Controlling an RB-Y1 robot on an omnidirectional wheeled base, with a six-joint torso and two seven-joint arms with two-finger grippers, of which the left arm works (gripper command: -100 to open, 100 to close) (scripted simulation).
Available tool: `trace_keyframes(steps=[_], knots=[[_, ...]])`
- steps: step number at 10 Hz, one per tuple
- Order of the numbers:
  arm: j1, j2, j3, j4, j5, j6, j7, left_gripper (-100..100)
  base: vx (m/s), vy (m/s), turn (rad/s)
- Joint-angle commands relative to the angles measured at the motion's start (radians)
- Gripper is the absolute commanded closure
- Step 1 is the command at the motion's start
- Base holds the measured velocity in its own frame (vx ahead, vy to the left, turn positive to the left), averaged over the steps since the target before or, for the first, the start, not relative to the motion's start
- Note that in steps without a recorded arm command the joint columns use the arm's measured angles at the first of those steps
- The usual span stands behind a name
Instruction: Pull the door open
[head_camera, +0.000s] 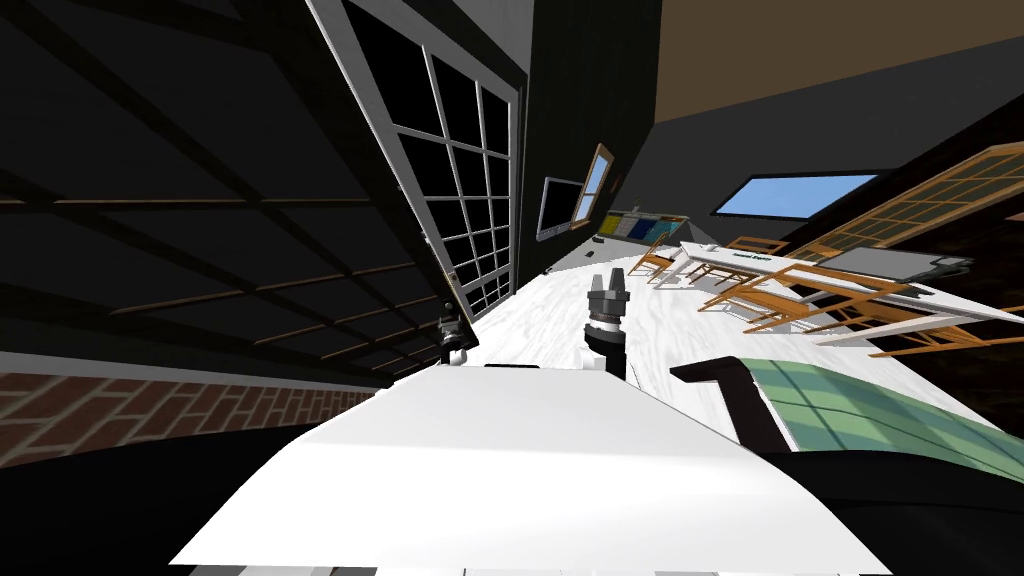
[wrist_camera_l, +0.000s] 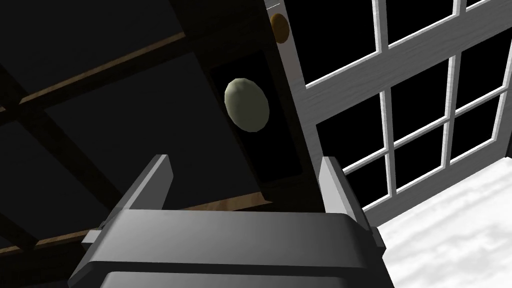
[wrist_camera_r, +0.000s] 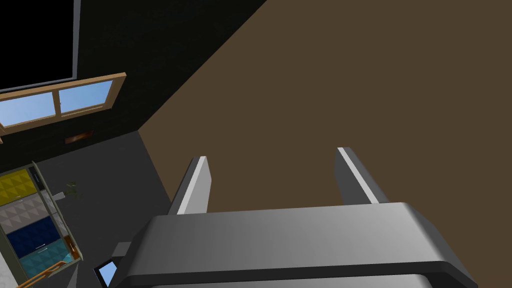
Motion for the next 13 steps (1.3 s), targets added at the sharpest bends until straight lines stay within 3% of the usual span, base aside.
trace_keyframes(steps=[1, 2, 7, 10, 11, 13], knots=[[-0.006, -0.004, -0.003, 0.001, 0.018, 0.001, 0.05, -100, -0.071, 0.014, -0.064], [-0.006, -0.004, -0.003, 0.001, 0.018, 0.001, 0.059, -100, -0.061, 0.011, -0.042], [-0.023, -0.015, -0.012, 0.005, 0.063, 0.0, 0.204, -100, -0.084, 0.018, -0.057], [-0.029, -0.019, -0.016, 0.006, 0.08, 0.0, 0.26, -100, -0.06, 0.009, -0.035], [-0.027, -0.018, -0.015, 0.005, 0.076, 0.001, 0.245, -100, -0.028, 0.003, -0.006], [-0.006, 0.023, -0.018, 0.011, 0.077, -0.001, 0.296, -100, 0.148, -0.008, -0.049]])
